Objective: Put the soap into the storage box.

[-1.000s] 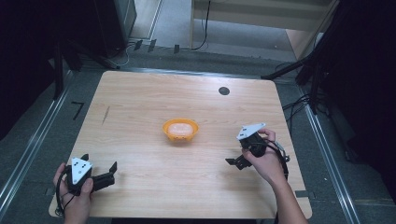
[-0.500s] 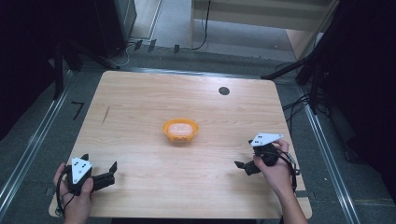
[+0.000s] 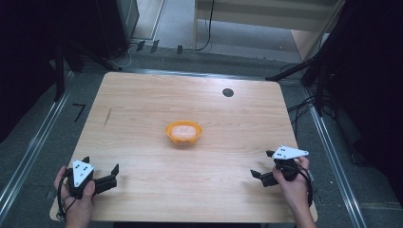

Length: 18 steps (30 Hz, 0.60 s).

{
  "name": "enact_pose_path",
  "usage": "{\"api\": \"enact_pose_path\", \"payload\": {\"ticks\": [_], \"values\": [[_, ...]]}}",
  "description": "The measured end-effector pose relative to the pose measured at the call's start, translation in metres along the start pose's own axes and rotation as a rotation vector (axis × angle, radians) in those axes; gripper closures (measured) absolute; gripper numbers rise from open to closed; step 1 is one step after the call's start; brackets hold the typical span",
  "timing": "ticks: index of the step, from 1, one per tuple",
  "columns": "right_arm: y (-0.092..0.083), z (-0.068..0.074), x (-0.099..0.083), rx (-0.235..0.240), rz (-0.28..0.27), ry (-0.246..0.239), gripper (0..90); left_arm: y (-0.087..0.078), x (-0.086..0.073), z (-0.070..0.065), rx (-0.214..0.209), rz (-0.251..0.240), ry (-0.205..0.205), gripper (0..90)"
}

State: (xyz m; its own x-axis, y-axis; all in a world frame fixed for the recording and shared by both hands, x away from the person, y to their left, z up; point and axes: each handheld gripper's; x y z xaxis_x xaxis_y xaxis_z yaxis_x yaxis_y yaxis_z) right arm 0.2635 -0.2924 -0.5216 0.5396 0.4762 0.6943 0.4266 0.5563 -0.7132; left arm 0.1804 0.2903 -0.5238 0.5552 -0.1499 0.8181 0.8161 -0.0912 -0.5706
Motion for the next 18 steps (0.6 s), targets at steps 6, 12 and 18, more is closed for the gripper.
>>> {"api": "enact_pose_path", "payload": {"ticks": [6, 12, 18], "values": [[-0.004, 0.001, -0.022, -0.006, -0.030, 0.031, 0.0, 0.000, 0.000, 0.000, 0.000, 0.000, -0.002, 0.3], [-0.013, 0.001, -0.040, -0.023, -0.065, 0.061, 0.0, -0.001, 0.000, 0.000, 0.000, -0.001, -0.004, 0.0], [-0.022, 0.000, -0.056, -0.044, -0.085, 0.088, 0.0, -0.001, 0.000, 0.000, 0.000, -0.003, -0.004, 0.0]]}}
Point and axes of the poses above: each handheld gripper's, and its own axes: y roughly forward along the jaws, x roughly out of its top, z roughly to its left, and after that the axes turned 7 degrees about z, right-handed
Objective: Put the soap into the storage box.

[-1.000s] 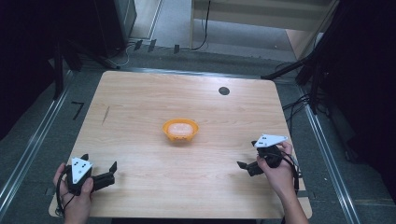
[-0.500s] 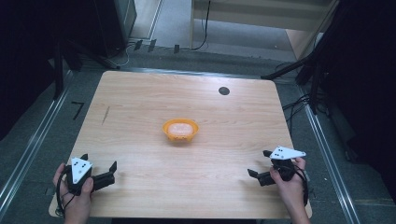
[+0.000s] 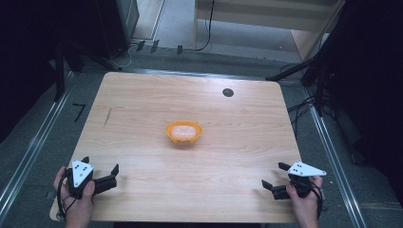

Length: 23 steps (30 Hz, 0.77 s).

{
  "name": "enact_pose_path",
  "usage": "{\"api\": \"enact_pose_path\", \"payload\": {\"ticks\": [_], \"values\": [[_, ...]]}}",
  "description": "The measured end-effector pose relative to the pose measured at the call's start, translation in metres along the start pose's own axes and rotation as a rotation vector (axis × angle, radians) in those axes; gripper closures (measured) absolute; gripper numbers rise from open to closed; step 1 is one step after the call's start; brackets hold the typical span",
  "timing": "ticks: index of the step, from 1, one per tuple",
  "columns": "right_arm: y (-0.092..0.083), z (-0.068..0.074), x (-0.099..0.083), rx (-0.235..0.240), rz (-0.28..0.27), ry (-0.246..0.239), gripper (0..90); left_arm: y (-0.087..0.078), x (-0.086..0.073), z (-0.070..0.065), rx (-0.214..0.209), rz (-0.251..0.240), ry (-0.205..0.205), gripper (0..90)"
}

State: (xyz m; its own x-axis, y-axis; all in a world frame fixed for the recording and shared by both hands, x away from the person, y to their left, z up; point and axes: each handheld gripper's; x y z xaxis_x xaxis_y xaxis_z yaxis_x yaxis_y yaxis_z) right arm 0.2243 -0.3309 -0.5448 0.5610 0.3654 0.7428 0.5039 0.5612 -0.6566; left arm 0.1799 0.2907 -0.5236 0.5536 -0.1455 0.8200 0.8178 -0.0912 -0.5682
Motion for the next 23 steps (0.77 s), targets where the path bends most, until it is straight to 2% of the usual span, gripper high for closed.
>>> {"api": "enact_pose_path", "payload": {"ticks": [3, 13, 17, 23], "values": [[-0.005, -0.002, -0.007, -0.018, -0.008, 0.005, 0.0, 0.000, 0.000, 0.000, 0.003, 0.002, 0.003, 0.0], [-0.030, -0.013, -0.033, -0.055, -0.071, 0.083, 0.0, 0.000, 0.000, 0.000, 0.006, -0.002, -0.002, 0.0], [-0.037, -0.016, -0.039, -0.044, -0.107, 0.117, 0.0, 0.000, 0.000, 0.000, 0.007, -0.003, -0.002, 0.0], [-0.039, -0.014, -0.040, -0.067, -0.127, 0.114, 0.0, 0.001, 0.000, 0.000, -0.004, -0.002, -0.003, 0.0]]}}
Point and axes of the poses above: each handheld gripper's, and its own axes: y roughly forward along the jaws, x roughly out of its top, z roughly to its left, and after that the axes turned 7 degrees about z, right-handed
